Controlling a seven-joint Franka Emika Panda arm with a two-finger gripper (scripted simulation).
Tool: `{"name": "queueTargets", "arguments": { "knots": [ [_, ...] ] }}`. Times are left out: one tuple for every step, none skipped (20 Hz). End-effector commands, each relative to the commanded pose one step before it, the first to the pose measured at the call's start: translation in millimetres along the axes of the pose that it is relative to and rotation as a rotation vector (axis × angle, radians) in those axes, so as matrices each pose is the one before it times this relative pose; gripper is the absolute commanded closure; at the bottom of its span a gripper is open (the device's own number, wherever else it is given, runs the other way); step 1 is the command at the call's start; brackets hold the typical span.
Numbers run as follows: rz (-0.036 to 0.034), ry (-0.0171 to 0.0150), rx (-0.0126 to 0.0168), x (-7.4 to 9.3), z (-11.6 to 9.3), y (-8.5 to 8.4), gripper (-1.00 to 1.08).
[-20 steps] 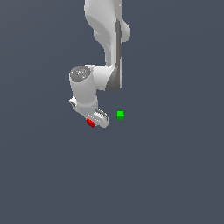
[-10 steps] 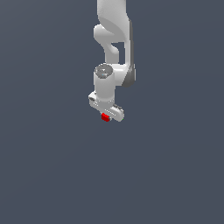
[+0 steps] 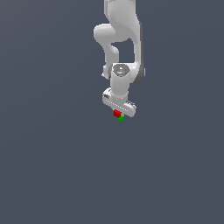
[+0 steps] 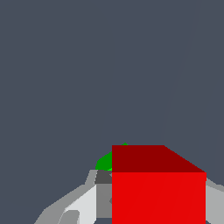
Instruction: Stack the red cube on top of the green cube.
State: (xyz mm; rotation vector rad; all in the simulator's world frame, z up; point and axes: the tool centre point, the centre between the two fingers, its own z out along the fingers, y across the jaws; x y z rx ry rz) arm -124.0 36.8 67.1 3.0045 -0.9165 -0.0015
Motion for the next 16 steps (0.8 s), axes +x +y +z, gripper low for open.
{"name": "queueTargets", "arguments": {
  "knots": [
    [0.00171, 0.00089, 0.00063, -10.56, 2.81, -4.93, 1.08],
    [0.00000, 0.00000, 0.00000, -2.74, 0.82, -1.49, 1.08],
    [0.00000, 0.00000, 0.00000, -2.08, 0.63, -1.20, 1.08],
    [0.00000, 0.00000, 0.00000, -1.45, 0.45, -0.88, 1.08],
    [0.00000, 0.00000, 0.00000, -0.85, 0.27, -0.54, 1.08],
    [0.00000, 0.00000, 0.00000, -0.28, 0.09, -0.18, 1.08],
    [0.00000, 0.00000, 0.00000, 0.00, 0.00, 0.00, -0.92],
    [0.00000, 0.00000, 0.00000, 0.00, 0.00, 0.00, -0.92],
    [0.00000, 0.00000, 0.00000, 0.00, 0.00, 0.00, -0.92],
    [0.00000, 0.00000, 0.00000, 0.00, 0.00, 0.00, -0.92],
    [0.00000, 0.00000, 0.00000, 0.00, 0.00, 0.00, -0.92],
    [0.00000, 0.00000, 0.00000, 0.00, 0.00, 0.00, -0.92],
    [0.00000, 0.00000, 0.00000, 0.00, 0.00, 0.00, -0.92],
    [0.00000, 0.00000, 0.00000, 0.00, 0.00, 0.00, -0.92],
    [0.00000, 0.00000, 0.00000, 0.00, 0.00, 0.00, -0.92],
    [0.00000, 0.00000, 0.00000, 0.00, 0.00, 0.00, -0.92]
  ]
}}
